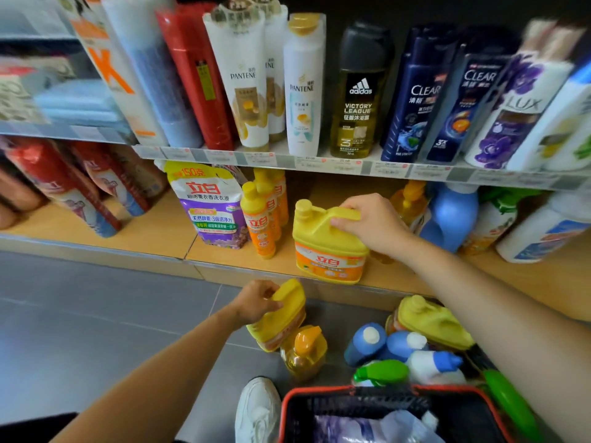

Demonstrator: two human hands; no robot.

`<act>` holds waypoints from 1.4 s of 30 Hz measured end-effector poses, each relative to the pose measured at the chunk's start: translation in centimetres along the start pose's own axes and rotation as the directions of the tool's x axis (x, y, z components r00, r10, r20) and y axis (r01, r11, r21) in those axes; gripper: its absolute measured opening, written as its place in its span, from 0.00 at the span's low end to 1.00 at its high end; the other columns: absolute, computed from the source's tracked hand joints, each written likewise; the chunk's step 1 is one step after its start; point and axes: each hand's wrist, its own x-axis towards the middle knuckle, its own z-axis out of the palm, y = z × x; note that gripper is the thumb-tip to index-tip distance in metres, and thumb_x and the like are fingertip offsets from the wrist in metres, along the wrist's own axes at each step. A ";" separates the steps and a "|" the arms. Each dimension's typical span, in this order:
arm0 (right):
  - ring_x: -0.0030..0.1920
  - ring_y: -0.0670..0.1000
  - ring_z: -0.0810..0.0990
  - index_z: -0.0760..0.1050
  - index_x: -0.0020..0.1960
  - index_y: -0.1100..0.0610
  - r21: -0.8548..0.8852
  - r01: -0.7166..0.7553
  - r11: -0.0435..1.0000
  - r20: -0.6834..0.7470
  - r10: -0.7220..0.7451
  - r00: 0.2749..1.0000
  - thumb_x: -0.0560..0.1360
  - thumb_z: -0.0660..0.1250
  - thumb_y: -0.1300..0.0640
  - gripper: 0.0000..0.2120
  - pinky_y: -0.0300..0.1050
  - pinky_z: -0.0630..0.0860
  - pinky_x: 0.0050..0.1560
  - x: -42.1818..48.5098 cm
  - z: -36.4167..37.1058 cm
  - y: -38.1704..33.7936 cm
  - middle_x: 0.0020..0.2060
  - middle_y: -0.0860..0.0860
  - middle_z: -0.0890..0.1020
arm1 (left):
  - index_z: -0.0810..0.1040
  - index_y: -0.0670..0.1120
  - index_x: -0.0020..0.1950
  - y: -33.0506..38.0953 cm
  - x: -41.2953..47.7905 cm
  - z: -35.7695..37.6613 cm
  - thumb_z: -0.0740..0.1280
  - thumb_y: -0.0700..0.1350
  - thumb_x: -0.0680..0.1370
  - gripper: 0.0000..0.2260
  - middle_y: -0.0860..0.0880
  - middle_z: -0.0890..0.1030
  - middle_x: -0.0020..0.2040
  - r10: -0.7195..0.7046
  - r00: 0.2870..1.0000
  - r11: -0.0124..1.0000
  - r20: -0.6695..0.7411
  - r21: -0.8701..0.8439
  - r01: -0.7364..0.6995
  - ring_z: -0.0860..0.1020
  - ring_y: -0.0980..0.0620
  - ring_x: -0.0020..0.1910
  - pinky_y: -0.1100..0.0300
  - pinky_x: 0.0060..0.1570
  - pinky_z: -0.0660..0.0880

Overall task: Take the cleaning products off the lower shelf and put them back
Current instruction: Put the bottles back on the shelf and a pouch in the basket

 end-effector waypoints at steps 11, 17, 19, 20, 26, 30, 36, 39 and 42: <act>0.62 0.55 0.74 0.78 0.61 0.51 0.163 -0.215 0.963 -0.136 0.238 0.962 0.73 0.75 0.53 0.17 0.55 0.74 0.62 2.0 1.6 3.4 0.57 0.50 0.77 | 0.83 0.45 0.53 2.0 -3.1 -5.2 0.74 0.43 0.77 0.06 0.46 0.85 0.51 -0.016 0.997 0.997 0.077 -0.070 0.022 0.82 0.47 0.53 0.56 0.50 0.81; 0.61 0.57 0.77 0.72 0.67 0.55 0.156 -0.270 0.950 -0.112 0.289 0.951 0.65 0.82 0.54 0.35 0.53 0.75 0.61 -2.1 3.5 6.6 0.61 0.55 0.78 | 0.82 0.43 0.58 7.4 -6.0 -10.0 0.73 0.46 0.78 0.11 0.48 0.84 0.55 0.162 0.987 0.986 -0.006 -0.028 -0.163 0.81 0.53 0.54 0.64 0.49 0.79; 0.56 0.57 0.80 0.74 0.65 0.56 0.170 -0.266 0.949 -0.154 0.292 0.944 0.65 0.82 0.53 0.32 0.55 0.79 0.56 -2.3 3.6 6.9 0.58 0.54 0.81 | 0.82 0.47 0.58 9.2 -6.6 -11.6 0.73 0.47 0.78 0.10 0.51 0.85 0.55 0.222 0.975 0.974 0.000 -0.049 -0.222 0.82 0.58 0.52 0.69 0.45 0.78; 0.55 0.57 0.81 0.74 0.64 0.56 0.161 -0.258 0.953 -0.167 0.284 0.944 0.65 0.82 0.53 0.31 0.54 0.79 0.54 -2.3 3.6 7.0 0.56 0.54 0.82 | 0.83 0.48 0.58 10.0 -6.7 -12.3 0.72 0.47 0.78 0.10 0.51 0.85 0.54 0.247 0.969 0.967 -0.004 -0.061 -0.246 0.82 0.59 0.52 0.69 0.45 0.78; 0.58 0.59 0.82 0.72 0.68 0.55 0.162 -0.245 0.956 -0.192 0.274 0.942 0.70 0.79 0.53 0.30 0.58 0.79 0.58 -0.6 3.9 7.7 0.60 0.55 0.82 | 0.82 0.49 0.57 12.8 -4.5 -12.7 0.70 0.48 0.80 0.07 0.49 0.83 0.53 0.410 0.908 0.912 -0.092 0.036 -0.408 0.80 0.52 0.55 0.56 0.54 0.77; 0.58 0.60 0.82 0.70 0.72 0.58 0.353 -0.352 0.867 -0.166 0.428 0.888 0.74 0.75 0.55 0.29 0.62 0.78 0.59 0.1 4.6 8.6 0.60 0.59 0.82 | 0.80 0.48 0.60 13.8 -1.7 -10.7 0.67 0.46 0.82 0.08 0.53 0.80 0.54 0.489 0.871 0.867 -0.048 0.133 -0.480 0.78 0.57 0.55 0.60 0.53 0.74; 0.59 0.47 0.78 0.60 0.78 0.45 0.511 -0.312 0.801 -0.030 0.379 0.925 0.67 0.81 0.56 0.46 0.51 0.77 0.61 -2.5 6.2 9.4 0.65 0.40 0.73 | 0.78 0.49 0.66 15.5 1.8 -8.2 0.65 0.48 0.83 0.13 0.49 0.78 0.58 0.548 0.837 0.786 -0.016 0.353 -0.508 0.72 0.46 0.61 0.44 0.64 0.70; 0.65 0.47 0.74 0.54 0.78 0.40 0.521 -0.280 0.806 0.029 0.312 0.950 0.64 0.83 0.56 0.54 0.48 0.75 0.63 -2.9 6.4 9.4 0.61 0.28 0.69 | 0.76 0.50 0.69 15.6 2.5 -7.5 0.66 0.51 0.82 0.16 0.47 0.79 0.63 0.603 0.798 0.716 -0.017 0.454 -0.531 0.72 0.47 0.62 0.46 0.63 0.71; 0.68 0.49 0.72 0.50 0.80 0.44 0.520 -0.275 0.809 0.024 0.308 0.951 0.63 0.84 0.57 0.58 0.53 0.74 0.67 -2.4 6.7 9.1 0.64 0.34 0.69 | 0.70 0.51 0.75 14.0 2.3 -7.4 0.71 0.56 0.77 0.28 0.49 0.77 0.68 0.707 0.708 0.521 -0.005 0.681 -0.515 0.73 0.47 0.64 0.49 0.61 0.72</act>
